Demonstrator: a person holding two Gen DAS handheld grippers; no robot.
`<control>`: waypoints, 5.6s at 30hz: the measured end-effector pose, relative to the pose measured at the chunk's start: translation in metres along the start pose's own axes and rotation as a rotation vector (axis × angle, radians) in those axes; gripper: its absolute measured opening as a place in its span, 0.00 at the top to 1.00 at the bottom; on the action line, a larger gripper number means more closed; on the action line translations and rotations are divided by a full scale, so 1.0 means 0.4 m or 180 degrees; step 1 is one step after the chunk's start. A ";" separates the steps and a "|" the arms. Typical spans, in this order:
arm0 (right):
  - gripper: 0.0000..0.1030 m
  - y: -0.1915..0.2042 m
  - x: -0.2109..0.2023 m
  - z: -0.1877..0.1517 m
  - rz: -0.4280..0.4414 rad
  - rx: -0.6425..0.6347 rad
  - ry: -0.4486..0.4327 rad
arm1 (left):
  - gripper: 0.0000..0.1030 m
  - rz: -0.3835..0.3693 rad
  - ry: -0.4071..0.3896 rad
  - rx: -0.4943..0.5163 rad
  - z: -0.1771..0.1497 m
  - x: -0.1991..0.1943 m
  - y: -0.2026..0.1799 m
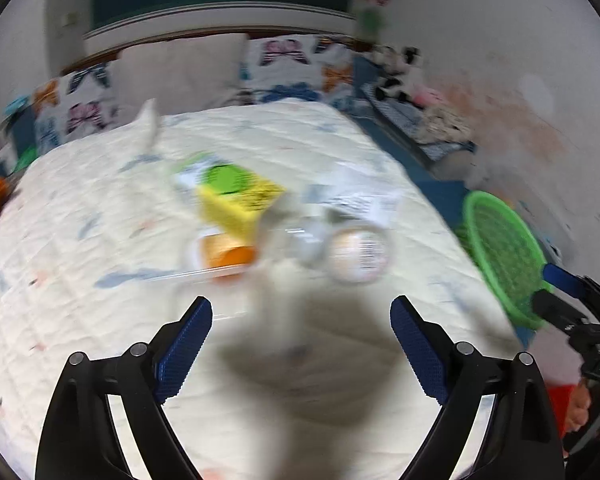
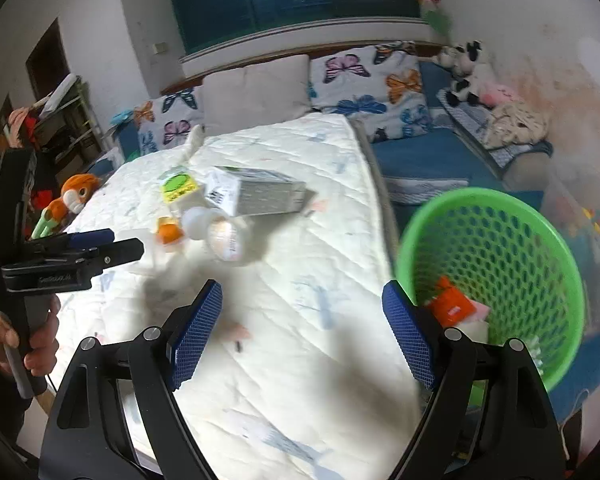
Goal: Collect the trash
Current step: 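Move both tools back to the bed toward the milk carton and plastic tray, then grasp the white milk carton with the right tool while the left tool grasps the clear plastic tray, then carry the milk carton with the right tool while the left tool carries the tray, dropping both into the basket, then move both tools back to the juice bottle and orange peel on the bed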
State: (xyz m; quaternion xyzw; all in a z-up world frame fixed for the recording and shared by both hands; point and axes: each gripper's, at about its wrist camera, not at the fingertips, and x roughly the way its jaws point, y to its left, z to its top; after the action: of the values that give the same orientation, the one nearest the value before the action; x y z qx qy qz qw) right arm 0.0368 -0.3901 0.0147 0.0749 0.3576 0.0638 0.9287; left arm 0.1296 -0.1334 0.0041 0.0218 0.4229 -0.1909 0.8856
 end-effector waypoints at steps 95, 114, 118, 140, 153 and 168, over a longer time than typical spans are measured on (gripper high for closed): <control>0.29 0.117 0.066 0.161 0.0110 -0.0184 -0.0089 | 0.94 -0.0547 0.0001 -0.0115 0.020 -0.005 0.081; 0.29 -0.189 -0.053 0.078 -0.0557 0.0243 -0.0148 | 0.94 -0.0887 0.0139 0.0463 0.118 0.069 -0.252; 0.29 -0.258 -0.060 0.046 -0.0748 0.0366 -0.0095 | 0.94 -0.0920 0.0181 0.0643 0.129 0.095 -0.344; 0.20 -0.436 -0.103 -0.076 -0.1038 0.0923 0.0010 | 0.93 -0.1113 0.0455 0.1089 0.106 0.230 -0.615; 0.20 -0.314 -0.129 -0.046 -0.0672 0.0704 -0.0156 | 0.44 -0.0887 0.0247 0.1067 0.073 0.148 -0.514; 0.19 -0.106 -0.018 0.031 -0.0067 0.0307 -0.0067 | 0.41 -0.0122 0.0109 0.0260 0.061 0.095 -0.076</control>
State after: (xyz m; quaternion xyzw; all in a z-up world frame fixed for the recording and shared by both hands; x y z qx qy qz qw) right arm 0.0425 -0.4341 0.0205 0.1165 0.3512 0.0358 0.9283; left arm 0.1585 -0.1786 -0.0052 0.0532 0.4301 -0.2245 0.8728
